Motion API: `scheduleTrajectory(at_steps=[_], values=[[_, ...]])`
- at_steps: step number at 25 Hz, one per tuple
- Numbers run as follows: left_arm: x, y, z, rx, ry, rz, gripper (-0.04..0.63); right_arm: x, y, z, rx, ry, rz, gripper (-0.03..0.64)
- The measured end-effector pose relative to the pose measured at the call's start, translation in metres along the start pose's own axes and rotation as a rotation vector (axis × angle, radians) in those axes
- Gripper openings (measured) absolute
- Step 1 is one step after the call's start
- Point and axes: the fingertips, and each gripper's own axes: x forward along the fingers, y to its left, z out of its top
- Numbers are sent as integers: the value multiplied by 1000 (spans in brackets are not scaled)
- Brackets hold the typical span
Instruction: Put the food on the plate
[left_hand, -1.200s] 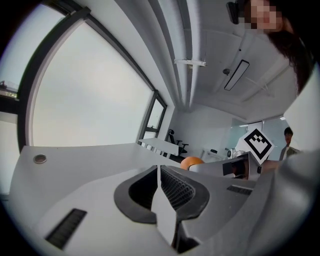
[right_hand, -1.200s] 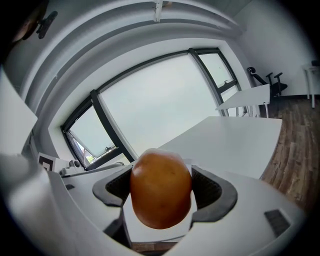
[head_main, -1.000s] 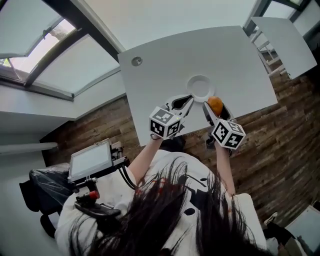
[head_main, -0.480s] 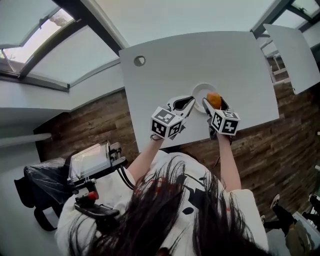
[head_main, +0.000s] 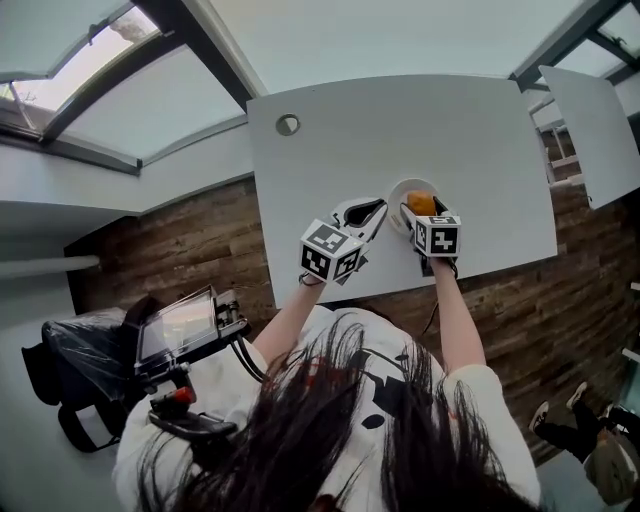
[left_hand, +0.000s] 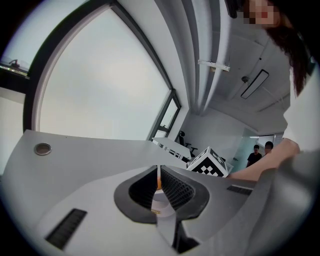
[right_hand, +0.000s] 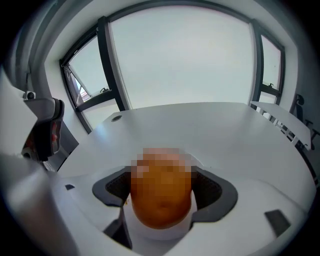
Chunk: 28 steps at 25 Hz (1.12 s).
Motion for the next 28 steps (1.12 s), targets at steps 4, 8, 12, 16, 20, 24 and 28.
scheduleTrajectory(at_steps=[4, 8, 12, 16, 20, 24, 28], values=[[-2, 4, 2, -8, -7, 12, 6, 6, 0, -2, -5, 21, 4, 370], [0, 8, 5, -9, -15, 21, 6, 12, -4, 2, -8, 32, 7, 371], [-5, 13, 5, -8, -11, 31, 6, 15, 5, 1, 12, 42, 35, 371], [-6, 0, 1, 7, -11, 34, 6, 1, 3, -2, 27, 14, 46, 371], [-8, -10, -1, 22, -12, 34, 6, -19, 4, 3, 79, -48, 58, 371], [-11, -15, 0, 31, -15, 30, 6, -43, 5, 15, 140, -136, 63, 371], [-18, -43, -9, 63, -22, 20, 6, -88, 11, 12, 165, -273, 72, 371]])
